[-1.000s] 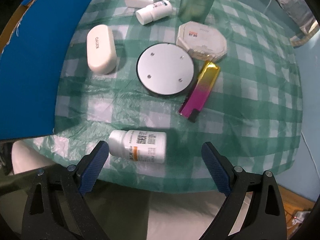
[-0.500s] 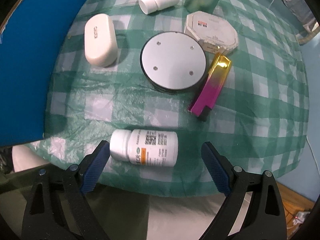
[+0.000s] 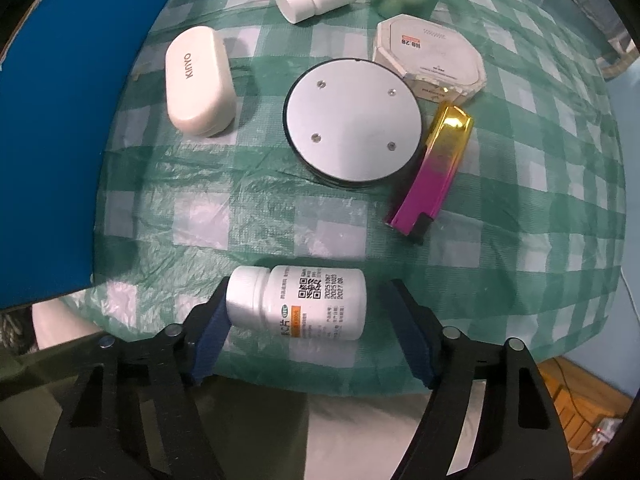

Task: Organize rigid objects
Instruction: 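Close the right gripper on the white pill bottle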

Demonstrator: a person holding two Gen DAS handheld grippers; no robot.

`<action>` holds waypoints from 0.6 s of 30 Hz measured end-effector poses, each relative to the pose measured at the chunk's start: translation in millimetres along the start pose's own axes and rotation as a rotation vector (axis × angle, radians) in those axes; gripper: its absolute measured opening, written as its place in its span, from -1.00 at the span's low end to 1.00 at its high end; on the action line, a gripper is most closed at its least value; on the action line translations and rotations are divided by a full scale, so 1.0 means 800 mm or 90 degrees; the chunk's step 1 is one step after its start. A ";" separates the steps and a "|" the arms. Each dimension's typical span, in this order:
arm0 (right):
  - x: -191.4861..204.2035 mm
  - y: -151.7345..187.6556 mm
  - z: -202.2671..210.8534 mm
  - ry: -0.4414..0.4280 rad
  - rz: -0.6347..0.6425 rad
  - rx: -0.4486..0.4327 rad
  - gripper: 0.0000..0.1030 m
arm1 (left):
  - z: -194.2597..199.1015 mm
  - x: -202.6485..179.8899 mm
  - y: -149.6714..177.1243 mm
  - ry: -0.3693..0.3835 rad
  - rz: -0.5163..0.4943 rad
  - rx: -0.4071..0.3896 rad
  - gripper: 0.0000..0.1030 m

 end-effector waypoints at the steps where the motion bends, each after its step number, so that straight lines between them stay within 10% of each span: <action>1: 0.003 -0.004 0.000 0.002 0.002 -0.002 0.36 | 0.000 -0.001 0.000 0.000 -0.001 0.000 -0.73; 18: 0.037 -0.068 0.047 -0.033 0.020 -0.028 0.13 | 0.001 -0.005 -0.001 0.008 -0.009 -0.004 -0.77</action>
Point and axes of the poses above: each gripper's, at about its wrist camera, not at the fingertips, and z roughly against the way its jaws point, x to its left, y to its underside, the point moved 10 cm from there along -z, roughly the way its jaws point, and after that the axes turned 11 degrees about -y, right-handed, at the moved point
